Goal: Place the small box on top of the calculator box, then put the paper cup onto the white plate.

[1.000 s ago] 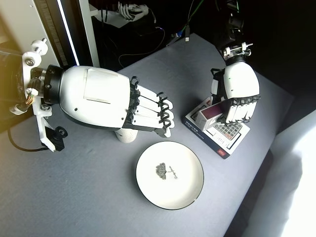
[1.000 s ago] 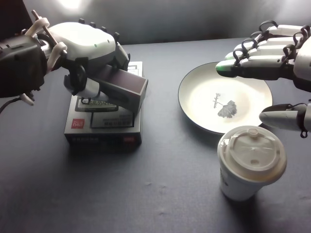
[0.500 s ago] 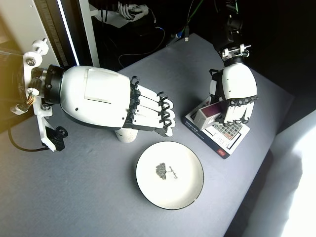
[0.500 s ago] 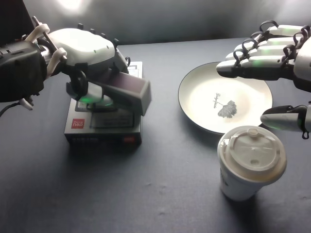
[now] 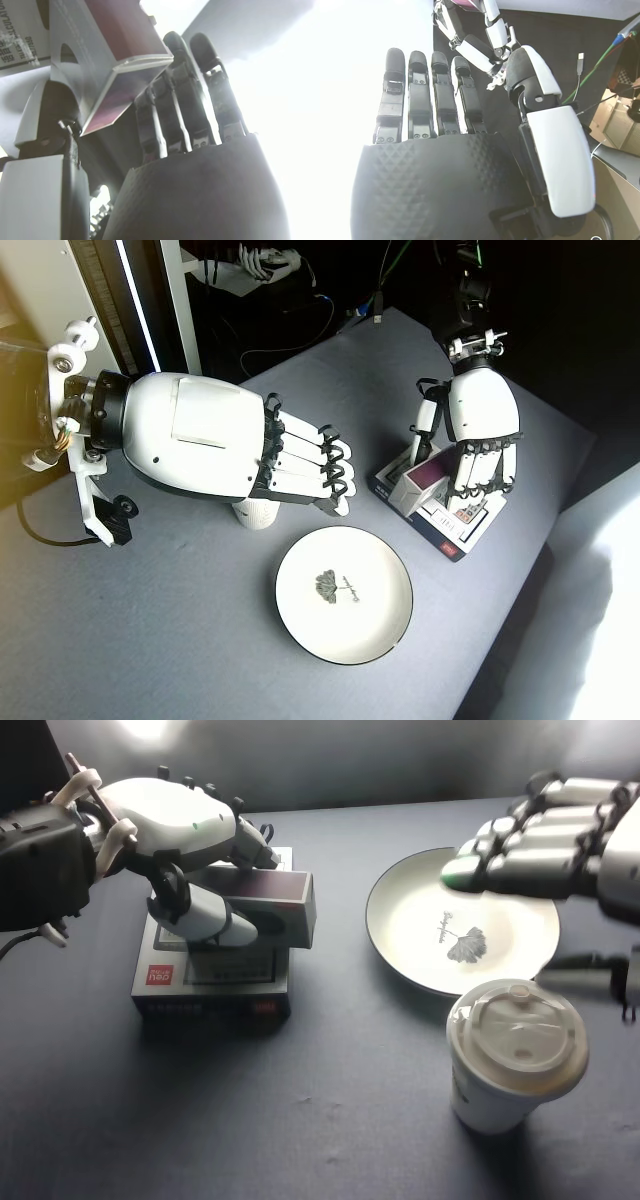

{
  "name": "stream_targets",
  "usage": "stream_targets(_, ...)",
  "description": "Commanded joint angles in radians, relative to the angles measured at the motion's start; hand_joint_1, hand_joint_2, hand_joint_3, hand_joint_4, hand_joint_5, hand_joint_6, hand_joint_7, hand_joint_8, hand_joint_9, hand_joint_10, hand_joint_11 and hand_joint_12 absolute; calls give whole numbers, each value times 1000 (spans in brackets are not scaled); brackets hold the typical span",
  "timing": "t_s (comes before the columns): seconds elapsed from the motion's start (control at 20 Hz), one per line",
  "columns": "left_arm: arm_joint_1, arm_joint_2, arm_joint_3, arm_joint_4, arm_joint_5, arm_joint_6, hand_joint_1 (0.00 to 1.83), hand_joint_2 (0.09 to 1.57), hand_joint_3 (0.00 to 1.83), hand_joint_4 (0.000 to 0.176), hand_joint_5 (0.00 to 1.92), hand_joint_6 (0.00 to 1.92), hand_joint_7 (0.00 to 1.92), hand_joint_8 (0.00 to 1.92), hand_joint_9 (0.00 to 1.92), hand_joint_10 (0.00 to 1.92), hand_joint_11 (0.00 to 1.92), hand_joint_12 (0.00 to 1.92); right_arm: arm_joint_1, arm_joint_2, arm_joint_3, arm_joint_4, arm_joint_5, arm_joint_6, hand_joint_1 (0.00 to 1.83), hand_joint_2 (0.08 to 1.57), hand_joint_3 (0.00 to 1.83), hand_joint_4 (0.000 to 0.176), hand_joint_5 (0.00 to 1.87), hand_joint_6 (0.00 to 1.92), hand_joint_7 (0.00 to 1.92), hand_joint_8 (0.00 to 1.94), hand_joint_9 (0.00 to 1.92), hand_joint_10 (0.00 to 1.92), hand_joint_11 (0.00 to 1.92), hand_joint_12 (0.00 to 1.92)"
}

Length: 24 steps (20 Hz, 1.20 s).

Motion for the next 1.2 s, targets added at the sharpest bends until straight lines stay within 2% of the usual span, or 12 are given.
stream_targets(0.0, -5, 20, 2, 0, -104, 3, 591, 1107, 0, 0, 442, 0, 508, 0, 514, 0, 170, 767, 7, 11, -10, 13, 106, 15, 541, 1296, 0, 0, 210, 2, 223, 3, 207, 4, 0, 670)
stream_targets(0.15, -11, 28, -4, 0, -104, 6, 550, 1100, 0, 0, 368, 0, 431, 0, 440, 0, 126, 730, -2, 11, -16, -16, 102, 135, 578, 1267, 0, 0, 210, 1, 227, 3, 213, 5, 0, 684)
stream_targets(0.3, -26, 41, -14, 0, -107, 14, 537, 1065, 0, 0, 335, 0, 396, 0, 396, 0, 107, 678, -7, 11, -26, -17, 94, 140, 613, 1232, 0, 0, 190, 0, 221, 1, 203, 2, 0, 646)
stream_targets(0.35, -31, 46, -18, 0, -107, 15, 522, 1051, 0, 0, 285, 0, 348, 0, 357, 0, 102, 660, -7, 11, -29, -17, 89, 140, 640, 1172, 0, 0, 165, 0, 171, 0, 171, 0, 0, 640)
stream_targets(0.5, -44, 60, -30, 0, -113, 16, 426, 1064, 3, 0, 243, 1, 308, 0, 316, 0, 68, 644, -10, 8, -30, -17, 88, 141, 576, 1168, 0, 0, 59, 2, 74, 1, 72, 2, 0, 393)
stream_targets(0.65, -52, 81, -53, -9, -113, 16, 364, 1059, 1, 0, 261, 7, 326, 6, 337, 8, 87, 651, -38, -17, -29, -17, 88, 126, 635, 1135, 0, 0, 5, 1, 43, 0, 45, 0, 0, 254)
stream_targets(0.75, -55, 112, -84, -22, -104, 17, 368, 1050, 0, 0, 257, 0, 320, 0, 327, 1, 59, 682, -53, -37, -28, -17, 88, 101, 692, 1094, 0, 0, 0, 0, 1, 0, 1, 0, 0, 24)
stream_targets(0.85, -60, 159, -131, -68, -97, 54, 322, 1050, 1, 0, 264, 1, 326, 1, 328, 1, 51, 691, -55, -49, -27, -17, 83, 98, 793, 1020, 0, 0, 0, 0, 0, 0, 0, 0, 0, 0)
stream_targets(0.95, -60, 221, -193, -81, -96, 57, 307, 1048, 0, 0, 275, 5, 325, 4, 322, 4, 38, 688, -43, -60, -26, -17, 61, 98, 902, 931, 0, 0, 0, 0, 0, 0, 0, 0, 0, 0)
stream_targets(1.05, -60, 259, -233, -81, -94, 51, 224, 1069, 8, 0, 248, 0, 292, 0, 288, 0, 9, 682, -39, -62, -27, -17, 52, 100, 988, 926, 0, 0, 0, 0, 0, 0, 0, 0, 0, 0)
stream_targets(1.15, -47, 298, -281, -29, -94, -8, 180, 1078, 9, 0, 239, 0, 283, 0, 277, 0, 0, 681, -35, -65, -27, -17, 37, 102, 1076, 897, 0, 0, 0, 0, 0, 0, 0, 0, 0, 0)
